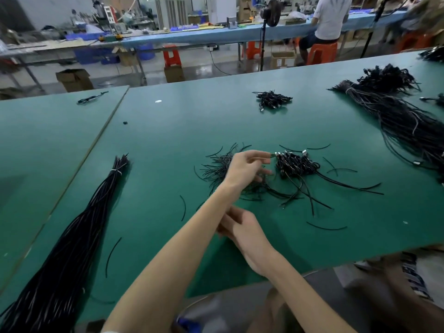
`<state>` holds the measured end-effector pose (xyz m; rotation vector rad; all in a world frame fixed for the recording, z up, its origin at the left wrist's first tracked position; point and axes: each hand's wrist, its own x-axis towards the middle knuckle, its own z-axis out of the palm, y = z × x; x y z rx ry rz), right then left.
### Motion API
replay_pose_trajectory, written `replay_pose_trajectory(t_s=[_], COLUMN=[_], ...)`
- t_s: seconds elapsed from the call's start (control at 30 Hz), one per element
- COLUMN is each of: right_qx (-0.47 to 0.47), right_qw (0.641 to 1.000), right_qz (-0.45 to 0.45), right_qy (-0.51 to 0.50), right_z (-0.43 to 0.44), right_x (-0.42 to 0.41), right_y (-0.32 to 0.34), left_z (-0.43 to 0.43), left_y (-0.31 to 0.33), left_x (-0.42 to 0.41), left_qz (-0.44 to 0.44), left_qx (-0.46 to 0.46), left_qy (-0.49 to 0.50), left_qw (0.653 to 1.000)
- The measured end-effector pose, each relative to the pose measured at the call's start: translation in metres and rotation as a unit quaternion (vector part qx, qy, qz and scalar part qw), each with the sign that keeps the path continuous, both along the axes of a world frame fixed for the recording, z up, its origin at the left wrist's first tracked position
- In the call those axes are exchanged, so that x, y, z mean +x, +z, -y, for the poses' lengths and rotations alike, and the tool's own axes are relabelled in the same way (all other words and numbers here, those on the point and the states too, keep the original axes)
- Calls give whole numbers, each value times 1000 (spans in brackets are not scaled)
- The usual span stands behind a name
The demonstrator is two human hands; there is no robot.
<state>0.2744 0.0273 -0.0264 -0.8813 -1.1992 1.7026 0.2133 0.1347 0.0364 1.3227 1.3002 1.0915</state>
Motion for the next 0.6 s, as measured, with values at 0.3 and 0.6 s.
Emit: replay_pose_trajectory(t_s=[0.3,0.6], right_qx=[40,59], right_qw=[999,998], right_qz=[6,29], right_qy=[20,22], right_z=[1,6], right_x=[1,4], right_y=[-5,-5], left_z=[53,95], left_y=[-22,-37], left_x=[-167,-246], left_qz=[-491,-632], left_qx=[12,-141], left_qy=[282,333], left_qw=[824,686])
